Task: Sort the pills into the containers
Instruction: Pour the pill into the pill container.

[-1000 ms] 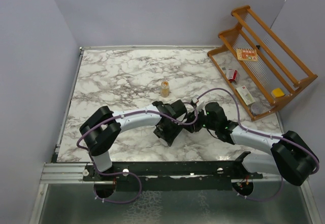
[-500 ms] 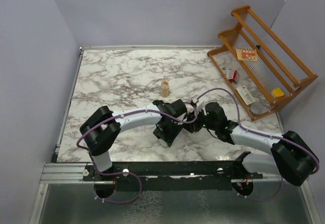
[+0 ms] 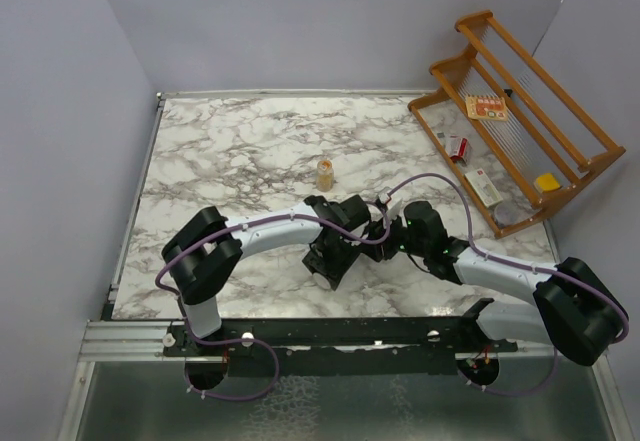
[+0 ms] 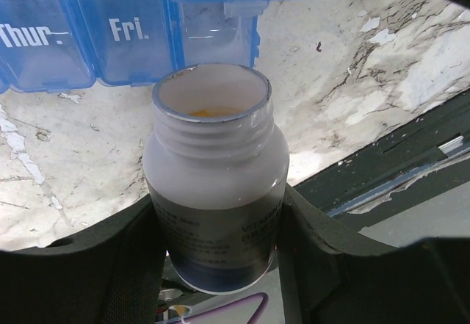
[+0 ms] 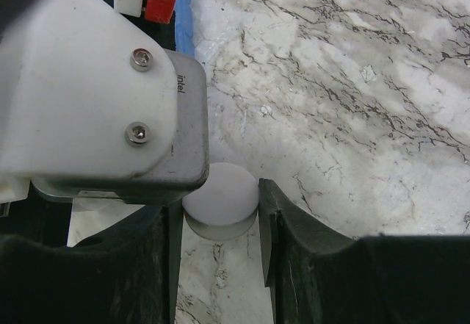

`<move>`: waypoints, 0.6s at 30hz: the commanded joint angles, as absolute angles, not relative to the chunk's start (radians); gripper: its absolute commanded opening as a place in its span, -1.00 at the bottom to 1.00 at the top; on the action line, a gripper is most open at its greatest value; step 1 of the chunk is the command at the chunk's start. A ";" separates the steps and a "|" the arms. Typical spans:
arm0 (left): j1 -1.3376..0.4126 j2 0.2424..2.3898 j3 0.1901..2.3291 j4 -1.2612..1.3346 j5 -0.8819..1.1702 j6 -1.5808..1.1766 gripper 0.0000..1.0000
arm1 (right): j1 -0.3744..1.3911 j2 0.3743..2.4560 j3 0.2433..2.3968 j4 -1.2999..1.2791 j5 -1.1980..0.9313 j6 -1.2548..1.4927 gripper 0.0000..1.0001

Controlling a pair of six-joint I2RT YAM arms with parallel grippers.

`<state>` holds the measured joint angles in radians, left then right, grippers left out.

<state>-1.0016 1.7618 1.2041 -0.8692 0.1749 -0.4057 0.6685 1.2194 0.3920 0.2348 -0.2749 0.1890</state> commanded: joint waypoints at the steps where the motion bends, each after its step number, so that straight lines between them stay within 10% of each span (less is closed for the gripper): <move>1: -1.011 1.772 1.226 -0.868 0.188 -0.402 -1.00 | 0.678 1.221 0.411 0.252 -0.305 0.177 -0.98; 18: -1.031 1.803 1.248 -0.879 0.209 -0.414 -1.00 | 0.680 1.231 0.414 0.253 -0.326 0.172 -0.98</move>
